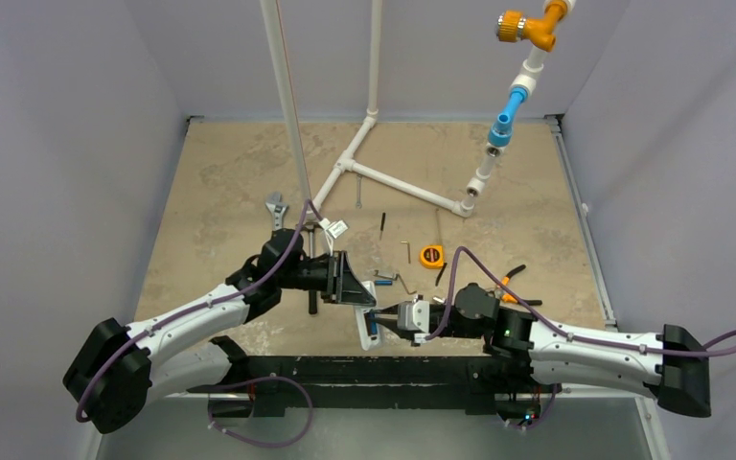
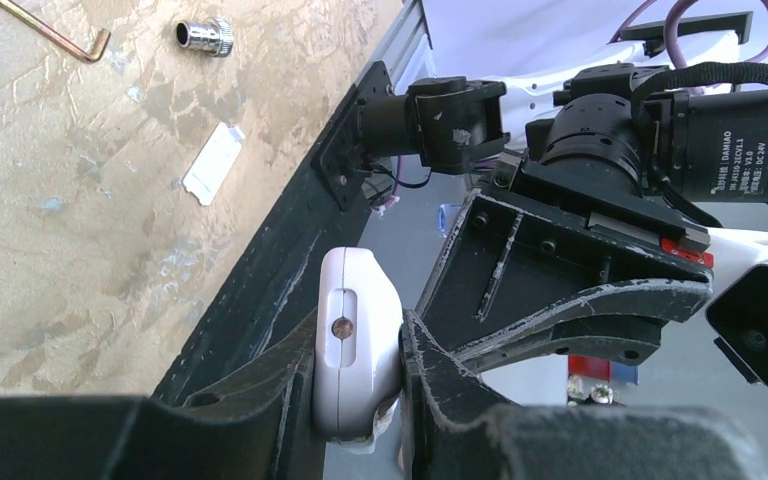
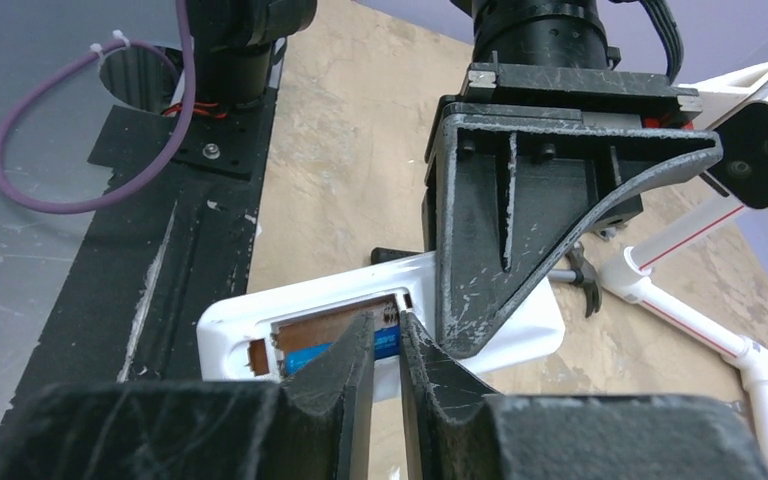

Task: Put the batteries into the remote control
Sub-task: Load the battery into the remote control, then pick up the battery from the center of the board.

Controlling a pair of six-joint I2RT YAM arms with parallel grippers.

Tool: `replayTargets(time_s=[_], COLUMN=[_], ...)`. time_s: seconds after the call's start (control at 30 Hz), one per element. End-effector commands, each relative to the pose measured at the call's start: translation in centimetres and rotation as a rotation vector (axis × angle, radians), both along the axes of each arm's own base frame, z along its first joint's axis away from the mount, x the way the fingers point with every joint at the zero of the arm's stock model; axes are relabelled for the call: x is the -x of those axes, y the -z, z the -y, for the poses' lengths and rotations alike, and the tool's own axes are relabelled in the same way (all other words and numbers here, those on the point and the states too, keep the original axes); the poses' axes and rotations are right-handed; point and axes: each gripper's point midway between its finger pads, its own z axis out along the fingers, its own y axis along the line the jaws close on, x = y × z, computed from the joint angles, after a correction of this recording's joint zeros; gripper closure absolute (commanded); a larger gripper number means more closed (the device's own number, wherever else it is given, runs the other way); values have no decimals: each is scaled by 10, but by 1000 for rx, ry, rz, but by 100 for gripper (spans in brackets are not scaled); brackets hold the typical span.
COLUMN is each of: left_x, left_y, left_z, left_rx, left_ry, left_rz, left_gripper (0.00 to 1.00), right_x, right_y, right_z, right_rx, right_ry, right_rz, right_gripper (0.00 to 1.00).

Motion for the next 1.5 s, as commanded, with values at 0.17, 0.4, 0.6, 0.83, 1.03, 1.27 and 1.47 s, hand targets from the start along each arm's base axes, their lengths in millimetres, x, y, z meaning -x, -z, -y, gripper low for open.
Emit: replayTargets(time_s=[0.17,0.4,0.6,0.83,1.03,1.27,1.47], left_x=[-3,-2,-4,-6,-22,-25,-21], left_y=[-47,-45,-34,-30,-30,-26,-28], left_z=[7,6,2,-18,-42,-55,-55], left_rx=[145,135,81,-4,4,-11,-2], left_ry=[25,27,12,-61,-142,-175,-164], left_rz=[82,89,113,166,149,125,124], left_gripper=[100,100,100,100,100,100,100], right_x=[11,10,7,-39,-78,-87,-113], right_y=[67,65,38,-8,25,49,69], right_z=[22,20,24,49,64,27,23], right_rx=[206,206,101,-220,-32,128,243], right_ry=[13,19,53,384,579,331,269], right_rz=[-141,-148,-144,-244,-338,-458,-299], right_gripper=[88,88,86,62,58,49,48])
